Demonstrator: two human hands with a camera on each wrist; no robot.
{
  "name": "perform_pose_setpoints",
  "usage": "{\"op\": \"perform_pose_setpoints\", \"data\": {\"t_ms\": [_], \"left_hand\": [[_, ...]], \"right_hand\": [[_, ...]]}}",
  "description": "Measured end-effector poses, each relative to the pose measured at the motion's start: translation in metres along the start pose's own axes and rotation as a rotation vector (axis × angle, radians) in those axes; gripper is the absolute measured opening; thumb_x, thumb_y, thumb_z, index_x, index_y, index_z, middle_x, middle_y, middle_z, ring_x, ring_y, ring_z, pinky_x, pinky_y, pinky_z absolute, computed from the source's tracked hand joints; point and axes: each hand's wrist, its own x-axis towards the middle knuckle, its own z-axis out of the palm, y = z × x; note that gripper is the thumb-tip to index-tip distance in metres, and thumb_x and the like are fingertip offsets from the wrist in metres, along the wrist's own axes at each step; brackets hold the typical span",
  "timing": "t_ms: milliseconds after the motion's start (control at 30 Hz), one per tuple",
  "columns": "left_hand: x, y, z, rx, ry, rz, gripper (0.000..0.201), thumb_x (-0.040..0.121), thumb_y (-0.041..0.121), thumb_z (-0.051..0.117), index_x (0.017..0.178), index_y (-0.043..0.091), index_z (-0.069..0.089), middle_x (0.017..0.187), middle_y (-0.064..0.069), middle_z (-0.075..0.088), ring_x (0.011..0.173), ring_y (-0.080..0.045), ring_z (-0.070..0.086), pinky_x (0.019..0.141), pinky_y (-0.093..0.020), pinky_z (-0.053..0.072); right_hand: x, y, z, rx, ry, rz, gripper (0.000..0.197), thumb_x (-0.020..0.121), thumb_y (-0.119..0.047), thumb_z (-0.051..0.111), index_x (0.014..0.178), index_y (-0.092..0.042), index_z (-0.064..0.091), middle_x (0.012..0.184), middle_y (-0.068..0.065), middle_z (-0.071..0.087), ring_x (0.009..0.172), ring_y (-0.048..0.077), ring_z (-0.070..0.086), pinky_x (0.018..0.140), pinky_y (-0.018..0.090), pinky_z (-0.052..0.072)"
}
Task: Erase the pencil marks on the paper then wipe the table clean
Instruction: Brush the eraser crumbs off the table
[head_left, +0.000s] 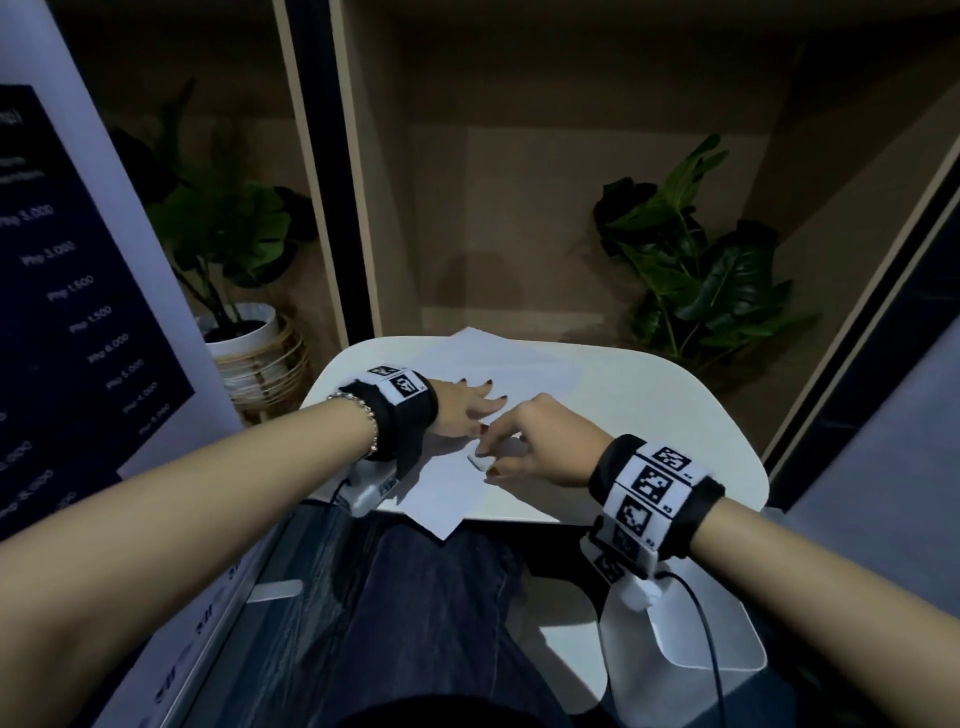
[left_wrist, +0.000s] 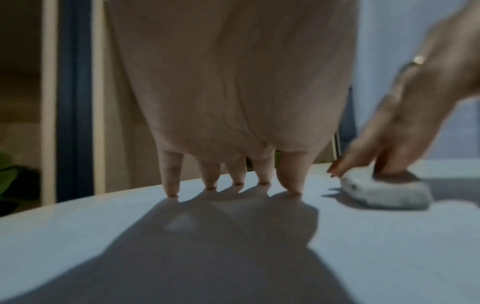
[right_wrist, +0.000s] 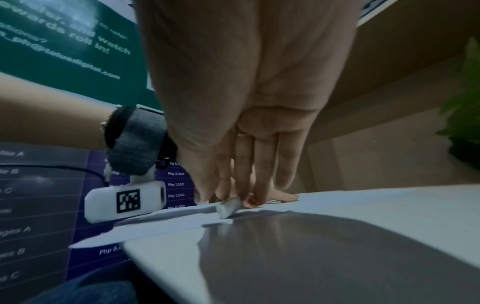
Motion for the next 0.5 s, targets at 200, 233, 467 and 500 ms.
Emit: {"op": "perform_pose_setpoints", "data": {"t_ms": [200, 233, 467, 500], "left_hand": [[-0.012, 0.045, -0.02, -0.433, -0.009, 0.117, 0.049, 0.105, 0.008, 0.037, 0.153, 0.012, 0.029, 0.159, -0.008, 0.028, 0.145, -0.024, 0.029, 0.11, -0.023, 0.024], [-0.013, 0.046, -0.028, -0.392, 0.041, 0.099, 0.052, 0.107, 0.017, 0.037, 0.156, 0.014, 0.02, 0.16, -0.008, 0.026, 0.145, -0.024, 0.028, 0.108, -0.022, 0.021], [-0.021, 0.023, -0.054, 0.156, -0.006, -0.251, 0.043, 0.101, 0.045, 0.047, 0.113, 0.009, 0.065, 0.123, -0.006, 0.063, 0.109, -0.025, 0.059, 0.098, -0.029, 0.042], [-0.022, 0.019, -0.05, 0.181, -0.075, -0.267, 0.046, 0.099, 0.048, 0.049, 0.122, 0.01, 0.063, 0.127, -0.002, 0.062, 0.114, -0.023, 0.059, 0.099, -0.028, 0.041]], "right_hand": [[-0.013, 0.009, -0.003, -0.077, -0.08, -0.041, 0.032, 0.08, -0.026, 0.08, 0.111, -0.027, 0.074, 0.116, -0.003, 0.067, 0.108, 0.018, 0.06, 0.091, 0.04, 0.051], [-0.014, 0.011, -0.002, -0.084, -0.079, -0.05, 0.03, 0.079, -0.028, 0.08, 0.109, -0.026, 0.074, 0.112, -0.004, 0.068, 0.104, 0.018, 0.061, 0.088, 0.04, 0.052], [-0.014, 0.019, 0.0, 0.065, -0.041, -0.036, 0.028, 0.073, -0.022, 0.086, 0.095, -0.015, 0.069, 0.093, 0.0, 0.073, 0.08, 0.012, 0.064, 0.077, 0.029, 0.053], [-0.013, 0.022, -0.002, 0.083, -0.017, -0.028, 0.028, 0.073, -0.022, 0.086, 0.095, -0.015, 0.068, 0.092, 0.001, 0.073, 0.08, 0.013, 0.065, 0.075, 0.027, 0.053]]}}
